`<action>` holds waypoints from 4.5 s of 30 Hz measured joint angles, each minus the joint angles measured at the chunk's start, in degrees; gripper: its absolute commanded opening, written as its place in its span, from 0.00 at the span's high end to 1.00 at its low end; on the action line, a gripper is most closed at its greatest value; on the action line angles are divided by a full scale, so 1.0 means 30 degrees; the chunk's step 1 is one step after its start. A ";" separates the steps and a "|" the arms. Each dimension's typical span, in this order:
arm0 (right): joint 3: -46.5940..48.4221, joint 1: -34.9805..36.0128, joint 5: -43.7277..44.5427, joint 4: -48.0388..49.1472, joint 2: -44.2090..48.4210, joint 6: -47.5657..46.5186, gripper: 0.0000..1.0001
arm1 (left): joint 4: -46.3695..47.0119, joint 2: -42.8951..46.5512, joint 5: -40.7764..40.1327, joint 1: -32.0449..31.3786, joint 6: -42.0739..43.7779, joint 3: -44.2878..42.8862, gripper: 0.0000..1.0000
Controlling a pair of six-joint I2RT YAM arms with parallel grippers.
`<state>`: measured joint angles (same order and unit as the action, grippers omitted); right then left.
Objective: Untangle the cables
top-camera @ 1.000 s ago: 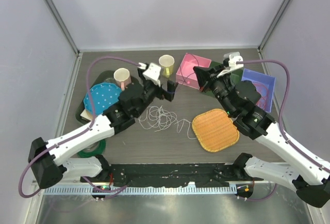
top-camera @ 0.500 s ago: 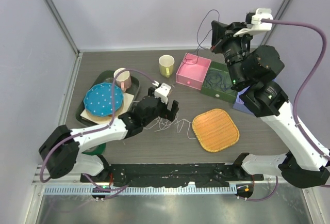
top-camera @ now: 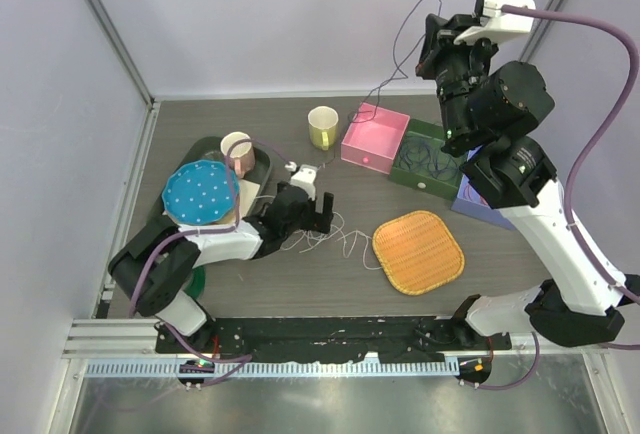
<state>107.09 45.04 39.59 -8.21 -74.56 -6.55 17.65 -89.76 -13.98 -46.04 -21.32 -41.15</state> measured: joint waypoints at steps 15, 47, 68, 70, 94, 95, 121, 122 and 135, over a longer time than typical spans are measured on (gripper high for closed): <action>0.3490 -0.0051 0.4918 0.5639 -0.1217 -0.7905 0.99 | 0.2040 0.0430 0.3191 0.2084 -0.2914 0.3045 0.00; -0.0576 -0.8466 0.2091 0.4648 -0.5136 -0.3126 0.99 | -0.7235 1.1315 0.0911 0.0962 -0.4335 0.0248 0.00; -0.9748 -1.0440 0.0138 0.4160 -0.5472 0.2841 0.99 | -0.9187 1.2422 -0.0933 0.0962 -0.4911 0.1137 0.00; -1.0455 -1.0448 0.0678 0.3971 -0.5348 0.3315 0.99 | -0.9275 1.2604 -0.0998 0.0962 -0.4911 0.1202 0.00; -1.2633 -1.1074 0.0350 0.0270 -0.8189 0.9049 0.99 | -1.0367 1.2211 -0.1836 0.0962 -0.6047 0.1545 0.00; -1.2633 -1.1125 0.0109 0.0044 -0.8459 0.9326 0.99 | -1.0433 1.2203 -0.1865 0.0962 -0.6120 0.1545 0.00; -1.3165 -0.5829 -0.4750 -0.2280 -0.1537 0.5850 0.16 | -1.1074 1.1111 -0.2135 0.0962 -0.7213 0.1545 0.00; -1.3835 -0.5231 -0.5552 -0.2215 -0.1078 0.5727 0.16 | -1.1154 1.1111 -0.2135 0.0962 -0.7293 0.1545 0.00; -2.2731 0.2091 -0.4758 -0.1566 0.1311 1.5045 0.14 | -1.1897 1.0571 -0.2040 0.0969 -0.9078 0.1989 0.00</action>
<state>38.89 51.31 25.32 -12.91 -70.63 38.59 -18.04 -58.04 -20.10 -43.13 -48.56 -35.18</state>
